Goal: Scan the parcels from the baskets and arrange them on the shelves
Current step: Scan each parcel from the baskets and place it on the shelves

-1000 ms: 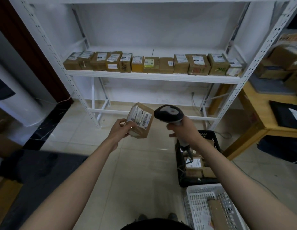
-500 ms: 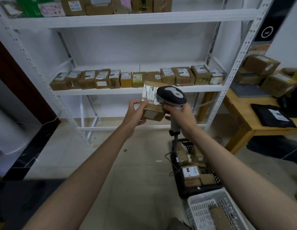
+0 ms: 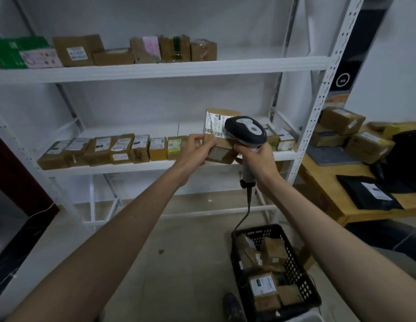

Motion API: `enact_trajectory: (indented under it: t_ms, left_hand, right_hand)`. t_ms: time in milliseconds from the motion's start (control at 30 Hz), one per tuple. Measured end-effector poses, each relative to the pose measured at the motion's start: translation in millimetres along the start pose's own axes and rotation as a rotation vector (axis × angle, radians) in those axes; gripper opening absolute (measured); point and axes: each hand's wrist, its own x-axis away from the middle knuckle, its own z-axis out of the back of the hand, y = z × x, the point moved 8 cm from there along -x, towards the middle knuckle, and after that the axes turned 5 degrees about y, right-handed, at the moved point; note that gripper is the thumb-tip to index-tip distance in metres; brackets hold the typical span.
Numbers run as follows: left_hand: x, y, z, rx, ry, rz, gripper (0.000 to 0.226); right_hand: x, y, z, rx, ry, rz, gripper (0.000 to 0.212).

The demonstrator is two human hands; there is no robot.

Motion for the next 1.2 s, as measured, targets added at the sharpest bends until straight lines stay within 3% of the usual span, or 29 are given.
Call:
enact_trajectory:
  t_ms: [300, 600, 767, 1033, 1200]
  left_hand:
    - [-153.7, 114.8, -28.3, -0.119, 0.052, -0.187, 0.058]
    - [-292.3, 209.9, -72.8, -0.254, 0.163, -0.354, 0.062]
    - [-340.1, 230.9, -74.3, -0.427, 0.258, -0.422, 0.053]
    - [-393.6, 239.1, -55.5, -0.928, 0.422, -0.408, 0.053]
    - [-411.8, 234.9, -48.8, -0.822, 0.394, -0.412, 0.057]
  right_hand:
    - [-180.3, -75.1, -12.2, -0.003, 0.012, 0.189, 0.035]
    - [-356.0, -123.0, -6.9, -0.05, 0.017, 0.21, 0.037]
    - [-417.6, -128.6, -20.7, -0.061, -0.046, 0.149, 0.039]
    - [-472.6, -115.4, -58.7, 0.021, -0.162, 0.028, 0.032]
    - [-488.4, -105.7, -72.3, 0.022, -0.183, -0.031, 0.032]
